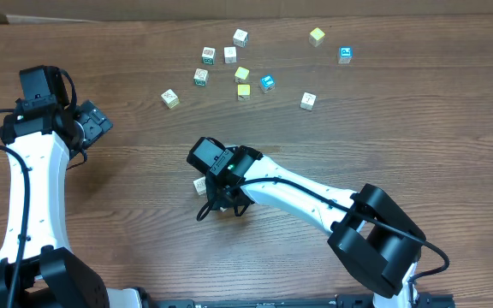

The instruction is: Form a circle

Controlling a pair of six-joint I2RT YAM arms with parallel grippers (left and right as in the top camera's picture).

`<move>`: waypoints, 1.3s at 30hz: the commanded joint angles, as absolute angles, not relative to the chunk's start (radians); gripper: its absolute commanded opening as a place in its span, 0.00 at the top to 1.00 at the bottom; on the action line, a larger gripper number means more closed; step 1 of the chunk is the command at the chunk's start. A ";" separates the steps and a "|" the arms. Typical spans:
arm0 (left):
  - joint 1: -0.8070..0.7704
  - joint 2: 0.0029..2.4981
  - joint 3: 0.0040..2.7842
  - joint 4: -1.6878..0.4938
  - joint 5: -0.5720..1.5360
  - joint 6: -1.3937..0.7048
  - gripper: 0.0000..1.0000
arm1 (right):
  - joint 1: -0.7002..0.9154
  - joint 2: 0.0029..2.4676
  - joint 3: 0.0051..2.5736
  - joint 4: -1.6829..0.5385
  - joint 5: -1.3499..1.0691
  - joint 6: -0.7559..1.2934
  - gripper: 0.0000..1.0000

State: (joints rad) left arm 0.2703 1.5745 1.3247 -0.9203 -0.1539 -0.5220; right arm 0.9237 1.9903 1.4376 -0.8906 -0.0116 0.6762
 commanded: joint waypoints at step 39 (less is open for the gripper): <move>0.268 1.565 1.336 -0.919 -0.160 -0.535 0.00 | 0.920 1.960 1.374 -0.945 -0.237 0.719 0.96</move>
State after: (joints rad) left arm 0.2703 1.5745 1.3247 -0.9203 -0.1539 -0.5220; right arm 0.9234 1.9854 1.3815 -0.9592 -0.2226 0.7086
